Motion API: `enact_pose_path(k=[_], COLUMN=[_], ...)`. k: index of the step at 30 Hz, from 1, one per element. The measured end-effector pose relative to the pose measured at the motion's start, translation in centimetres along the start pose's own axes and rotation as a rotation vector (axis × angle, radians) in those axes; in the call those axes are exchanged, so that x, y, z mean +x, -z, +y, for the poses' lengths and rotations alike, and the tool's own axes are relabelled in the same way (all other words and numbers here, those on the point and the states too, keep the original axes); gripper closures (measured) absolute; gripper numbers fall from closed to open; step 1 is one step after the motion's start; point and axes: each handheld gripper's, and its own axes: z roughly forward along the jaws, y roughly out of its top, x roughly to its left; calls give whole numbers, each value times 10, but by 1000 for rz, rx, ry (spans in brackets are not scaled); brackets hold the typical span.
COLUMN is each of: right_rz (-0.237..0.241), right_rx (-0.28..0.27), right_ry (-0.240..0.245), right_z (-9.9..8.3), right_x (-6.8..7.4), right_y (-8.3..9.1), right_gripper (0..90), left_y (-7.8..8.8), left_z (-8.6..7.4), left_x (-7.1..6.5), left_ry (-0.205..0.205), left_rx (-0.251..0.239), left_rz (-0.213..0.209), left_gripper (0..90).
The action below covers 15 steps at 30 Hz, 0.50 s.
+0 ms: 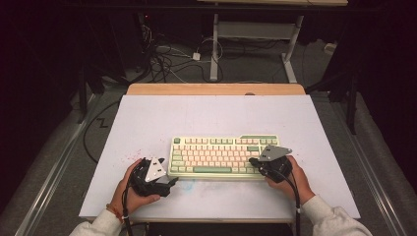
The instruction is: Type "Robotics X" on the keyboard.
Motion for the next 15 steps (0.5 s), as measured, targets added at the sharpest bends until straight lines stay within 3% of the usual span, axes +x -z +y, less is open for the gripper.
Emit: enact_pose_path(k=[10, 13, 15], right_rz=[-5, -9, -10], right_rx=[-6, -10, -11], right_ry=[-6, -5, -3], right_z=[-4, -4, -5], right_x=[2, 3, 3], right_y=[0, 0, 0], right_gripper=[900, 900, 900], left_y=[7, 11, 14], left_z=[1, 2, 4], left_x=[3, 5, 7], left_ry=[18, 40, 51], left_rx=[-15, -30, -39], left_rz=[11, -7, -13], left_gripper=[241, 378, 522])
